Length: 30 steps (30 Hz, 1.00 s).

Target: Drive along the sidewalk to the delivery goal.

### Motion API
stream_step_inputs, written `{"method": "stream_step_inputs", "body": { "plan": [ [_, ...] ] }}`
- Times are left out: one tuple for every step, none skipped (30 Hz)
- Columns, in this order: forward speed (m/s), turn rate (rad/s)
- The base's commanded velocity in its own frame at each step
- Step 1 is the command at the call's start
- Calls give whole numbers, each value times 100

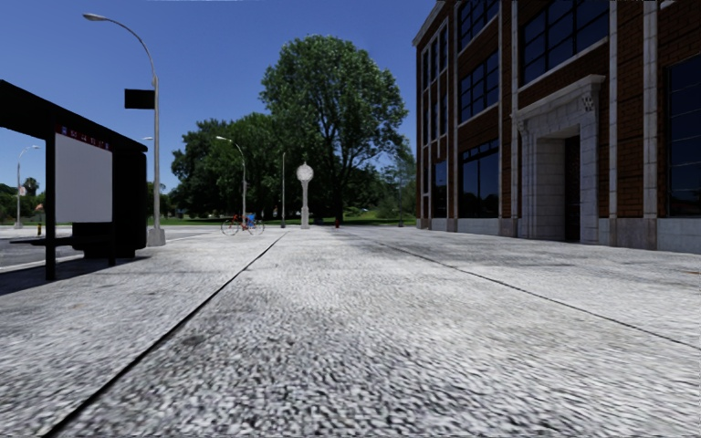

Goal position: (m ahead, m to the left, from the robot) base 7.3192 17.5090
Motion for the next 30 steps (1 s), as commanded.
{"method": "stream_step_inputs", "body": {
  "plan": [
    [200, 34],
    [200, 34],
    [200, 34],
    [200, 34],
    [200, 34],
    [200, 34],
    [200, 34],
    [200, 34],
    [200, 34],
    [200, 34],
    [200, 34],
    [200, 34],
    [200, 34],
    [200, 34],
    [200, 34],
    [200, 34],
    [200, 34],
    [200, 34],
    [200, 34],
    [200, 34],
    [200, 34],
    [200, 34],
    [200, 34],
    [200, 34],
    [200, 34],
    [200, 34],
    [200, 34],
    [200, 34],
    [200, 0],
    [200, 0]
  ]
}}
